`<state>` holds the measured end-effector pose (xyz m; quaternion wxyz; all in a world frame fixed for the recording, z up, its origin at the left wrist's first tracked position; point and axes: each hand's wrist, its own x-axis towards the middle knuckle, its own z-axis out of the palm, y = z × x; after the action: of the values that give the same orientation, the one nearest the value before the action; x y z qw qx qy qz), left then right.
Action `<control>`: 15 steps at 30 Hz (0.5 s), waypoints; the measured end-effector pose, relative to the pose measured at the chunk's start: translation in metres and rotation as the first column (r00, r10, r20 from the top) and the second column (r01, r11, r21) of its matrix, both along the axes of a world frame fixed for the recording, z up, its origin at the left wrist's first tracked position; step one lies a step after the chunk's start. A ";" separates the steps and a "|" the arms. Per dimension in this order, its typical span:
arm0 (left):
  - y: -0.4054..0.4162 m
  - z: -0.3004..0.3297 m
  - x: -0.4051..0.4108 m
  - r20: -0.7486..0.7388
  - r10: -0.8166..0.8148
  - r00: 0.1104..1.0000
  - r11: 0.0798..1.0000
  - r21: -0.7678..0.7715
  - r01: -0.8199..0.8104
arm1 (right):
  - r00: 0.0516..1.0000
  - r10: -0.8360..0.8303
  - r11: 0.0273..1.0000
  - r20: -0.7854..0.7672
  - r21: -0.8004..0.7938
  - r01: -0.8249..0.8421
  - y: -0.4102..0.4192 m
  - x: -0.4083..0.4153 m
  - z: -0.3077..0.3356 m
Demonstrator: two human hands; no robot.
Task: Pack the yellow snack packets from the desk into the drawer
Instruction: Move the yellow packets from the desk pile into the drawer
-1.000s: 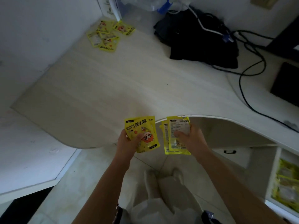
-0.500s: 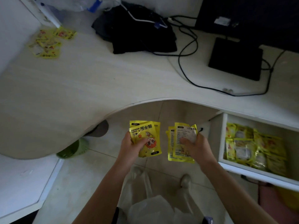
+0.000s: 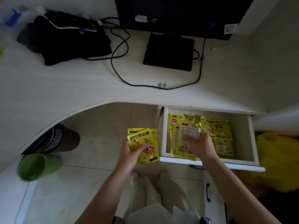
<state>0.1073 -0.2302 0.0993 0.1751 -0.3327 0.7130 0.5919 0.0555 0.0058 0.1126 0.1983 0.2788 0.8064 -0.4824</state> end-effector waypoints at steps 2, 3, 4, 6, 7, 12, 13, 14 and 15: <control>0.021 -0.001 -0.011 -0.006 -0.039 0.999 0.999 -0.011 0.039 | 0.999 -0.049 0.999 0.018 -0.009 0.050 0.017 0.000 -0.004; 0.030 -0.002 -0.016 -0.006 -0.062 0.998 0.998 -0.013 0.062 | 0.997 -0.072 0.997 0.020 -0.012 0.072 0.025 0.001 -0.006; 0.040 -0.004 -0.022 -0.004 -0.085 0.996 0.996 -0.009 0.085 | 0.995 -0.101 0.995 0.020 -0.013 0.101 0.033 0.001 -0.010; 0.058 -0.010 -0.033 0.003 -0.131 0.991 0.991 0.012 0.131 | 0.988 -0.155 0.988 0.013 -0.002 0.155 0.046 0.000 -0.013; 0.066 -0.015 -0.039 0.014 -0.158 0.987 0.987 0.022 0.158 | 0.983 -0.183 0.983 0.014 -0.002 0.183 0.052 -0.002 -0.016; 0.102 -0.042 -0.073 0.087 -0.374 0.923 0.925 -0.033 0.378 | 0.963 -0.267 0.964 0.039 -0.001 0.268 0.072 -0.020 -0.036; 0.109 -0.047 -0.079 0.104 -0.403 0.909 0.911 -0.049 0.410 | 0.965 -0.257 0.966 0.049 0.013 0.257 0.074 -0.026 -0.041; 0.115 -0.052 -0.085 0.120 -0.415 0.902 0.903 -0.061 0.424 | 0.969 -0.241 0.970 0.064 0.033 0.239 0.076 -0.032 -0.048; 0.122 -0.056 -0.091 0.137 -0.416 0.899 0.901 -0.071 0.428 | 0.971 -0.224 0.974 0.082 0.057 0.220 0.078 -0.038 -0.054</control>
<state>0.0166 -0.1084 0.0434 0.3243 -0.2132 0.7851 0.4827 0.0172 0.0834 0.0588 0.1717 0.3926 0.7718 -0.4697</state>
